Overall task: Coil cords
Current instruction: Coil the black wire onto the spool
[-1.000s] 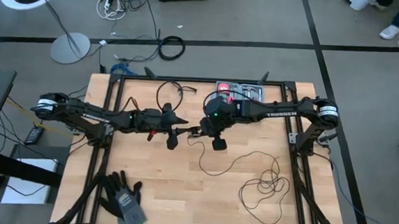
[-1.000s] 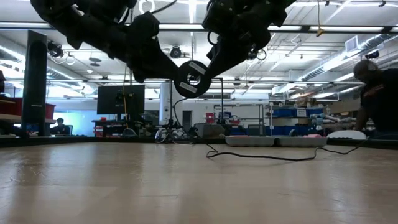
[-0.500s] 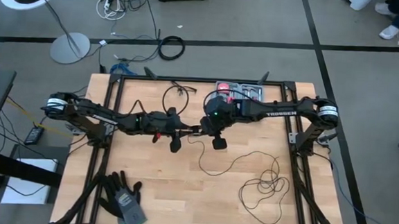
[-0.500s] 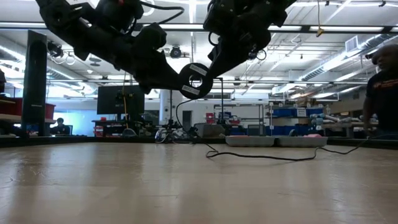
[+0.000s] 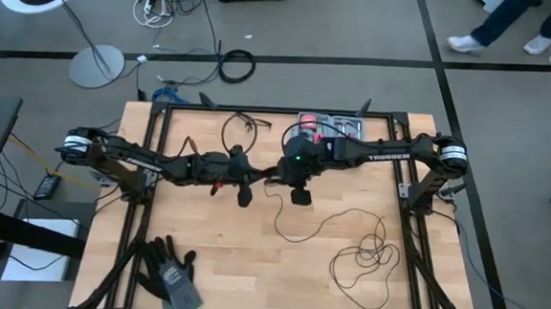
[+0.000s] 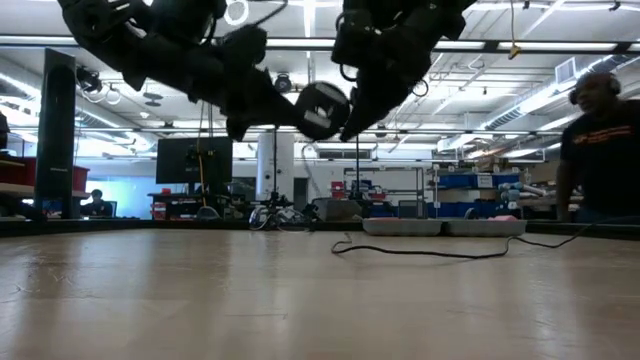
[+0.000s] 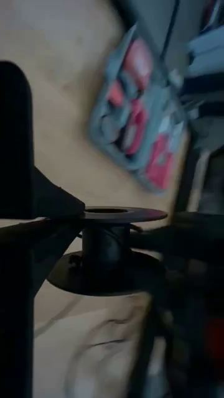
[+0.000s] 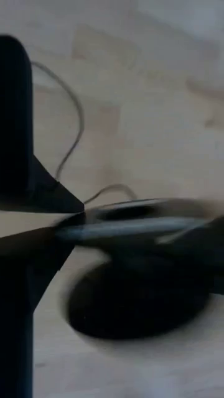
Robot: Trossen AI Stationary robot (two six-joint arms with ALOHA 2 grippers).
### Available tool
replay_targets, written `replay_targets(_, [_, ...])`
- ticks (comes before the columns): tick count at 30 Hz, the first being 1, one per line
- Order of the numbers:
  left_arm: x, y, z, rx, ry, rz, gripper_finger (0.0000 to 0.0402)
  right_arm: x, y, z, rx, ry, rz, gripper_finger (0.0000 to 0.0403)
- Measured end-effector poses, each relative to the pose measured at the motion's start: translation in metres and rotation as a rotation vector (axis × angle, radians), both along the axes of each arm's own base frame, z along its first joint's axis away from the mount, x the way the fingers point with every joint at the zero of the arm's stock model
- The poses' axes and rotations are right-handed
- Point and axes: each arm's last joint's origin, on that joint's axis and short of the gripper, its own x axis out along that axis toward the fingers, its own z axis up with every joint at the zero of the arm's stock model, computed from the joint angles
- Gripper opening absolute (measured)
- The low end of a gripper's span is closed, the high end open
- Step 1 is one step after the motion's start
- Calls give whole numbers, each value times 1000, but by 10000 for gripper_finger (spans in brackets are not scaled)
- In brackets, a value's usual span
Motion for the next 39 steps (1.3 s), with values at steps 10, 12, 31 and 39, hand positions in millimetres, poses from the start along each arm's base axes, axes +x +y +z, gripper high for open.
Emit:
replay_targets(10, [-10, -4, -10, -10, 117, 224, 1, -36, 4, 38, -29, 17, -144, 64])
replay_targets(12, [-13, -10, -11, 1, 130, 319, 1, -47, 10, 42, -66, 30, -180, 56])
replay_targets(31, [-48, -91, -11, 224, 29, 522, 0, -98, 77, -72, 98, -337, -270, 3])
replay_targets(39, [-80, -82, -52, -2, -119, 431, 0, -76, 87, -98, 163, -422, -280, 2])
